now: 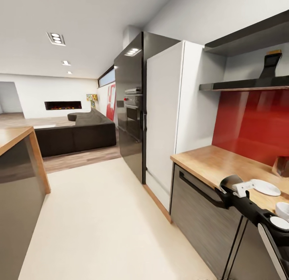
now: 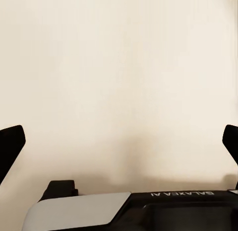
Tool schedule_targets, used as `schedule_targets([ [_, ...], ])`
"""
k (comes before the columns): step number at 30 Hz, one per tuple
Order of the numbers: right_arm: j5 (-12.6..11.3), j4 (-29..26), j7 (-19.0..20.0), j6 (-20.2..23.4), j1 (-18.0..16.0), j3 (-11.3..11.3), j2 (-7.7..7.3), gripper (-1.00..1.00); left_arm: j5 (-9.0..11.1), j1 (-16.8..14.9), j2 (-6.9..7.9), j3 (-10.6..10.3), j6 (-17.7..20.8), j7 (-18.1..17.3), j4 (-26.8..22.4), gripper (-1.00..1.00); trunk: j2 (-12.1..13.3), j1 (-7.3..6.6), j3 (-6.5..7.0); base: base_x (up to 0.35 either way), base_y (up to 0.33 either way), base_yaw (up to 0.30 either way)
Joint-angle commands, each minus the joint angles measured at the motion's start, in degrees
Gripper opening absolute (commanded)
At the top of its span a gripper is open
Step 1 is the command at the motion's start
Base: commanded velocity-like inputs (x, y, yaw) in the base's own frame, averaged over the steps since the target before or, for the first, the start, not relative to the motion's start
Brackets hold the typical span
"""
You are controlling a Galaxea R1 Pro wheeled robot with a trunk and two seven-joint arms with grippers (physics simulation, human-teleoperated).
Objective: Set up a coffee station on the kitchen countertop: keep the coffee maker on the countertop, move the bottle of coffee from the kitchen shelf to the counter next to the coffee maker, place a paper coffee filter on top of the coffee maker, put the saucer next to the coffee maker with the coffee cup on the saucer, and place the electric kettle next to the coffee maker.
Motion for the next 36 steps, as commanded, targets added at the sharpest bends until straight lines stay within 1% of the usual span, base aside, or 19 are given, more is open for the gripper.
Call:
schedule_targets([
  [1, -0.1, -0.1, 0.3, 0.4, 0.0, 0.2, 0.09, -1.00, 0.0, 0.0, -0.02, 0.1, -0.1, 0.0, -0.1, 1.00, 0.0, 0.00, -0.02, 0.000, 0.000, -0.237],
  [2, -0.1, -0.1, 0.3, 0.3, 0.1, 1.4, 0.26, -1.00, 0.0, 0.0, -0.02, 0.1, -0.1, 0.0, -0.1, 1.00, 0.0, 0.00, 0.01, 0.000, 0.000, -0.238],
  [6, 0.0, -0.1, 0.3, 0.2, 0.2, 4.2, 0.45, -1.00, 0.0, 0.0, 0.00, 0.1, -0.1, 0.0, 0.0, 1.00, 0.0, 0.00, 0.10, 0.000, 0.012, -0.173],
  [7, 0.0, -0.1, 0.3, 0.2, 0.4, 5.3, 0.51, -1.00, 0.0, 0.0, 0.02, 0.1, -0.1, 0.0, 0.0, 1.00, 0.0, 0.00, 0.10, 0.000, 0.161, -0.063],
  [10, -0.1, -0.1, 0.3, 0.2, 0.6, 6.1, 0.56, -1.00, 0.0, 0.0, 0.04, 0.2, -0.1, 0.0, 0.0, 1.00, 0.0, 0.00, 0.12, 0.000, 0.229, -0.034],
  [15, -0.1, -0.1, 0.3, 0.3, 0.7, 6.3, 0.57, -1.00, 0.0, 0.0, 0.04, 0.2, -0.1, 0.0, 0.0, 1.00, 0.0, 0.00, 0.12, 0.000, 0.216, -0.010],
  [20, -0.1, 0.0, 0.3, 0.3, 0.8, 6.5, 0.58, -1.00, 0.0, 0.0, 0.06, 0.2, -0.1, 0.0, 0.0, 1.00, 0.0, 0.00, 0.13, 0.000, 0.070, -0.077],
  [36, 0.0, 0.1, 0.3, 0.2, 1.7, 6.5, 0.58, -1.00, 0.0, 0.0, 0.07, 0.2, -0.1, 0.0, 0.0, 1.00, 0.0, 0.00, 0.13, 0.000, 0.004, -0.239],
])
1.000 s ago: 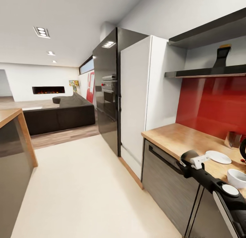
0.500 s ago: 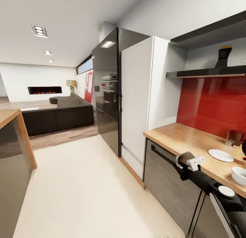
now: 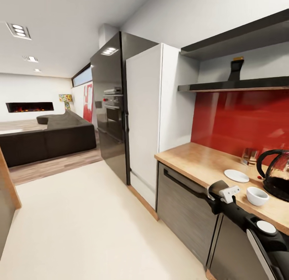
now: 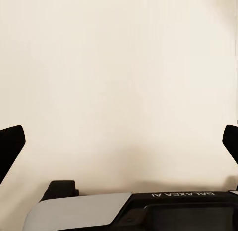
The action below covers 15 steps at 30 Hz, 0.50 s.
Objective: Set up a coffee station on the kitchen countertop: keep the coffee maker on the countertop, move the bottle of coffee from the kitchen shelf to the counter next to the coffee maker, place a paper coffee filter on top of the coffee maker, put the saucer next to the coffee maker with the coffee cup on the saucer, and place the electric kettle next to the coffee maker.
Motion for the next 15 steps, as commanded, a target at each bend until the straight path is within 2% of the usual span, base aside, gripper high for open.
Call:
schedule_targets([
  [1, -0.1, -0.1, 0.3, 0.3, 0.1, -0.1, 0.01, -1.00, 0.0, 0.0, -0.02, 0.1, -0.1, 0.0, -0.1, 1.00, 0.0, 0.00, -0.06, 0.000, 0.000, -0.250],
  [8, 0.0, 0.0, 1.0, 0.1, 1.2, 0.0, -0.01, -1.00, 0.0, 0.0, -0.02, 0.1, -0.1, 0.0, -0.1, 1.00, 0.0, 0.00, -0.01, 0.000, 0.000, -0.250],
  [15, 0.4, 0.0, 6.2, 0.0, 2.1, -0.1, -0.07, -1.00, 0.0, 0.1, -0.02, 0.1, -0.1, 0.0, -0.1, 1.00, 0.0, 0.00, 0.11, 0.000, 0.000, -0.249],
])
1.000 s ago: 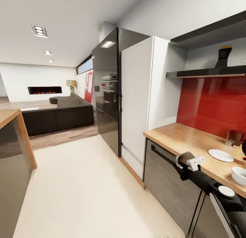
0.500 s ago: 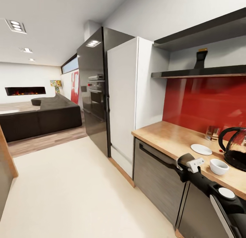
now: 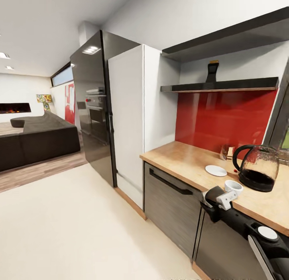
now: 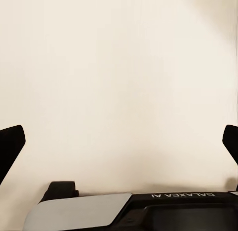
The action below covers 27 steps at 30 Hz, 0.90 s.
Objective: Set up a coffee station on the kitchen countertop: keep the coffee maker on the countertop, move the bottle of coffee from the kitchen shelf to the counter next to the coffee maker, place a paper coffee filter on top of the coffee maker, put the saucer next to the coffee maker with the coffee cup on the saucer, and place the electric kettle next to the coffee maker.
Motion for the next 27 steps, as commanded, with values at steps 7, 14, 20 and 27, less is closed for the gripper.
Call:
schedule_targets([
  [7, 0.1, -0.1, 3.5, 0.1, 1.3, -0.1, -0.09, -1.00, 0.0, 0.0, -0.02, 0.1, -0.1, 0.0, -0.1, 1.00, 0.0, 0.00, 0.01, 0.000, 0.000, -0.142],
  [14, 0.2, -0.2, 12.1, -2.4, 1.7, -0.4, -0.24, -1.00, 0.0, 0.0, -0.08, 0.0, -0.1, 0.0, -0.1, 1.00, 0.0, 0.00, 0.02, 0.000, 0.000, -0.018],
  [20, -0.1, -0.2, 21.7, -2.5, 1.6, -8.1, -0.58, -1.00, 0.0, 0.0, -0.10, 0.0, -0.1, 0.0, -0.1, 1.00, 0.0, 0.00, 0.02, 0.000, 0.000, -0.001],
  [27, -0.4, -0.2, 29.6, -1.9, 0.8, -15.9, -2.41, -1.00, 0.0, 0.0, -0.10, 0.0, -0.1, 0.0, -0.1, 1.00, 0.0, 0.00, 0.02, 0.000, 0.000, 0.000],
])
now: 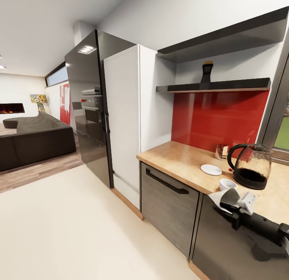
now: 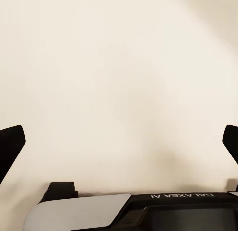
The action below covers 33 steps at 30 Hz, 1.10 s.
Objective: Set up a coffee station on the kitchen countertop: keep the coffee maker on the countertop, move the bottle of coffee from the kitchen shelf to the counter next to the coffee maker, place a paper coffee filter on top of the coffee maker, put the saucer next to the coffee maker with the coffee cup on the saucer, and place the electric kettle next to the coffee maker.
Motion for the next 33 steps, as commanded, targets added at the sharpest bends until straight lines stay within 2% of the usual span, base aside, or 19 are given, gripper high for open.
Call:
schedule_targets([
  [1, -0.2, 0.0, 1.1, 0.5, -0.1, -2.0, -0.68, -1.00, 0.0, 0.0, 0.00, 0.1, -0.1, 0.0, -0.1, 1.00, 0.0, 0.01, -0.06, 0.000, 0.000, 0.000],
  [4, -0.7, 0.0, 2.9, 0.6, -0.1, -4.5, -1.29, -1.00, 0.0, 0.0, -0.01, 0.0, -0.1, 0.0, -0.1, 1.00, 0.0, 0.01, -0.06, 0.000, 0.000, 0.000],
  [6, -1.9, 0.0, 5.8, 2.0, -0.2, -7.2, -1.80, -1.00, 0.0, 0.0, -0.02, 0.0, -0.1, 0.0, -0.1, 1.00, 0.0, 0.01, -0.06, 0.000, 0.000, 0.000],
  [7, -1.9, 0.0, 5.8, 2.0, -0.2, -7.2, -1.80, -1.00, 0.0, 0.0, -0.02, 0.0, -0.1, 0.0, -0.1, 1.00, 0.0, 0.01, -0.06, 0.000, 0.000, 0.000],
  [8, -2.5, 0.0, 6.8, 3.2, -0.2, -8.6, -1.93, -1.00, 0.0, 0.0, -0.02, 0.0, -0.1, 0.0, -0.1, 1.00, 0.0, 0.01, -0.06, 0.000, 0.000, 0.000],
  [12, -3.2, 0.0, 8.1, 4.9, -0.3, -10.8, -2.09, -1.00, 0.0, 0.0, -0.02, -0.1, -0.1, 0.0, -0.1, 1.00, 0.0, 0.01, -0.06, 0.000, 0.000, 0.000],
  [21, -4.0, 0.0, 8.8, 5.8, -0.3, -12.0, -2.16, -1.00, 0.0, 0.0, -0.02, 0.0, -0.1, 0.0, -0.1, 1.00, 0.0, 0.01, -0.06, 0.000, 0.000, 0.000],
  [27, -6.2, 0.0, 9.0, 6.0, -0.3, -13.2, -2.17, -1.00, 0.0, 0.0, 0.03, 0.1, -0.1, 0.0, -0.1, 1.00, 0.0, 0.01, -0.06, 0.000, 0.013, 0.000],
  [33, -6.5, 0.0, 9.0, 6.0, -0.3, -13.5, -2.17, -1.00, 0.0, 0.0, 0.03, 0.1, -0.1, 0.0, -0.1, 1.00, 0.0, 0.01, -0.06, 0.000, 0.118, -0.075],
])
